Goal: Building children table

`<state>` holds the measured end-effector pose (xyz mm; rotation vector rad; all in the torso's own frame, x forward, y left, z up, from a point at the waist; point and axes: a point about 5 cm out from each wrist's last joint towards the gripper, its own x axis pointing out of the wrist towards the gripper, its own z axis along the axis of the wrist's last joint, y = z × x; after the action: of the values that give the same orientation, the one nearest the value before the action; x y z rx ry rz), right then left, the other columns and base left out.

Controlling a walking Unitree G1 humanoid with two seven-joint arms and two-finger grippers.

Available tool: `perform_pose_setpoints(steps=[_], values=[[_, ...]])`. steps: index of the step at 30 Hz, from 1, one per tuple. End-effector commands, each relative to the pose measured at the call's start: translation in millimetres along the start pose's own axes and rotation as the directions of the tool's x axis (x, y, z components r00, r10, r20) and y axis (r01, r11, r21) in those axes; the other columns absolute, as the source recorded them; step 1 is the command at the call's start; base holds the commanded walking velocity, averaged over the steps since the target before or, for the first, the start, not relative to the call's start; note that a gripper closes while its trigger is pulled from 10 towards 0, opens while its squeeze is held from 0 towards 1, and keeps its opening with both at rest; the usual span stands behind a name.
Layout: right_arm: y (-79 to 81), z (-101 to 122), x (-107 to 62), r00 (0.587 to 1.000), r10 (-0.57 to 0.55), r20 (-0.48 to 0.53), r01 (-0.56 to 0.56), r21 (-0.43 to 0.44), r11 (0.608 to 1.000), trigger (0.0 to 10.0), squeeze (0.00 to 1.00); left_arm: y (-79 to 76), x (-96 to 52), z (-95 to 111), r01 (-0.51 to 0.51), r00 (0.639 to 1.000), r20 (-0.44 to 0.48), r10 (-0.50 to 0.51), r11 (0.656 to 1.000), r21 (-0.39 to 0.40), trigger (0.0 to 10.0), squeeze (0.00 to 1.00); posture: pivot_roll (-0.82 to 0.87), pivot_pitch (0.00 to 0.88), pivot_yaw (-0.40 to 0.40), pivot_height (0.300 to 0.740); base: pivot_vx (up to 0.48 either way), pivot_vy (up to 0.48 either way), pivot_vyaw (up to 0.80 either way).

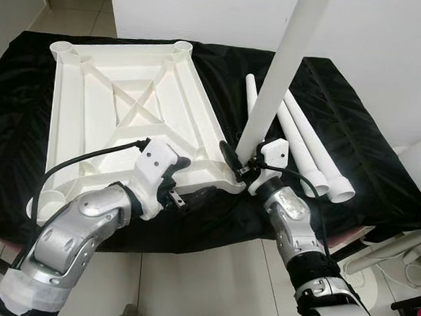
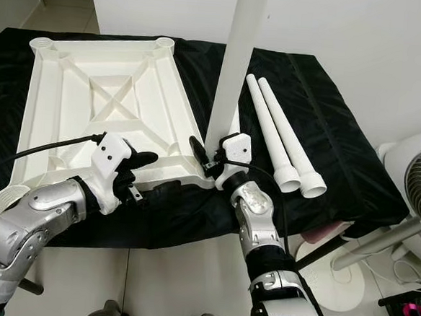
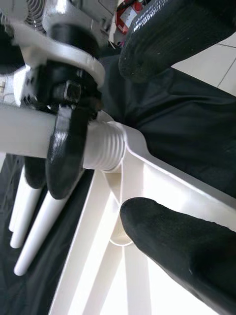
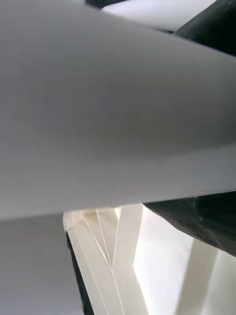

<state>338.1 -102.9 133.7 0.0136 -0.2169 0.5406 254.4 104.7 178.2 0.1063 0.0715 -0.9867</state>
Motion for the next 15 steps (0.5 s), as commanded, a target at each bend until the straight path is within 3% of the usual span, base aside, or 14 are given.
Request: perform_pose_setpoints(steps=[1, 15], values=[[0.0, -27.4, -11.3, 0.988, -0.036, -0.147, 0.043, 0.046, 0.998, 10.0, 0.00, -1.3, -0.8, 1.3, 0.020, 1.000, -0.002, -0.020, 1.000, 0.000, 10.0, 0.00, 0.03, 0.079, -0.036, 0.740, 0.000, 0.000, 0.00], [-3.8, -26.1, -4.4, 0.982, -0.099, -0.162, 0.112, 0.068, 0.991, 10.0, 0.00, -2.4, -0.9, 1.9, 0.017, 1.000, 0.001, -0.017, 1.000, 0.006, 10.0, 0.00, 0.03, 0.080, -0.045, 0.740, 0.000, 0.000, 0.00]])
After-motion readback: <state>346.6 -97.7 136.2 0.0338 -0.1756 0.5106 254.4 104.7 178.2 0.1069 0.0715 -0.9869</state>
